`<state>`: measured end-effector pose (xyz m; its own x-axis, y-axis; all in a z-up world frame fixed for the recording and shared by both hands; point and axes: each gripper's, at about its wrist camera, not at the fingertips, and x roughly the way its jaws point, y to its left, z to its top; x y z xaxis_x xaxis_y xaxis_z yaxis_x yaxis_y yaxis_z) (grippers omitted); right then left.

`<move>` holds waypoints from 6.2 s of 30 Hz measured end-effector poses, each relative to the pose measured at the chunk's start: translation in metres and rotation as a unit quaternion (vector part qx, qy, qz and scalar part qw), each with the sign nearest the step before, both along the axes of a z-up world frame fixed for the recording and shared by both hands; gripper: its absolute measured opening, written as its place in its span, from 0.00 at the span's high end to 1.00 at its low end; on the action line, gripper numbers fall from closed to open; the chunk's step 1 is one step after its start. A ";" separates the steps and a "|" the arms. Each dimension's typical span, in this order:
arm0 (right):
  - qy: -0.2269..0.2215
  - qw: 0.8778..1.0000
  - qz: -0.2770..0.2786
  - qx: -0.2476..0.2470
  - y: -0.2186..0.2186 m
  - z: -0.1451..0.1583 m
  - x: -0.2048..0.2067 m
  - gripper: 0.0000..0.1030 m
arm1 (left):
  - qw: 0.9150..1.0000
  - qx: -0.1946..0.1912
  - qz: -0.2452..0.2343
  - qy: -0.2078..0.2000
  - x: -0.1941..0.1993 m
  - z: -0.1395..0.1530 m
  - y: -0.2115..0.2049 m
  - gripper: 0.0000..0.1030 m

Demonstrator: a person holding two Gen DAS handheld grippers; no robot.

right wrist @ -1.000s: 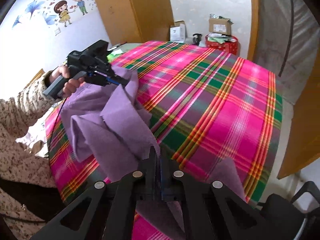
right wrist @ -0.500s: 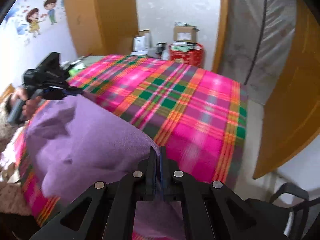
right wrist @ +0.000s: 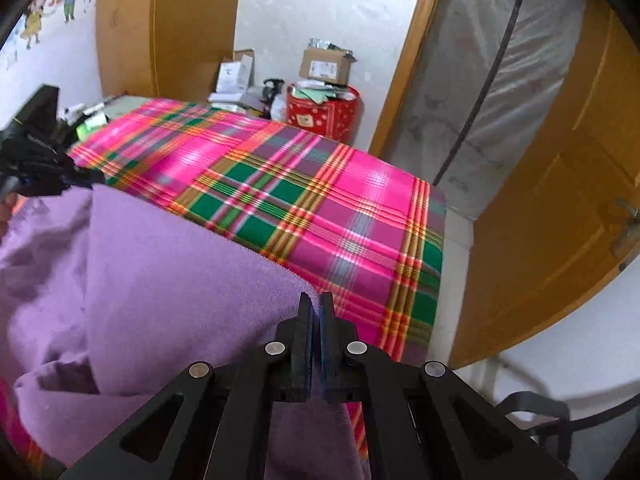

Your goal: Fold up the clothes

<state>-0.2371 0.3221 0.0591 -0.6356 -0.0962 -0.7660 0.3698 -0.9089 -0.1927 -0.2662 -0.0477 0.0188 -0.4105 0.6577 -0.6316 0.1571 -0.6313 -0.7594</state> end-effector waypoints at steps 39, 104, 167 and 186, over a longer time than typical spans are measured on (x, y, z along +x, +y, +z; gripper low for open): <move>0.018 0.994 -0.060 0.094 -0.002 -0.029 -0.042 0.85 | 0.999 -0.032 0.010 -0.005 0.016 -0.001 -0.041 0.96; -0.116 0.915 0.376 -0.082 -0.349 -0.081 0.234 0.62 | 0.994 -0.068 0.081 0.010 0.208 -0.013 -0.221 0.96; -0.002 0.913 0.407 -0.019 -0.469 -0.108 0.264 0.94 | 0.997 -0.011 0.077 0.011 0.115 -0.047 -0.268 0.92; -0.030 0.895 0.439 -0.078 -0.526 -0.093 0.256 0.97 | 0.991 -0.077 0.112 0.016 0.121 -0.027 -0.316 0.91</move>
<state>0.0185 -0.2035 -0.0343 -0.2216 -0.6467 -0.7298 0.9597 -0.2773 -0.0457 -0.1454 -0.3633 -0.0078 -0.5565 0.4441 -0.7022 0.2842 -0.6924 -0.6632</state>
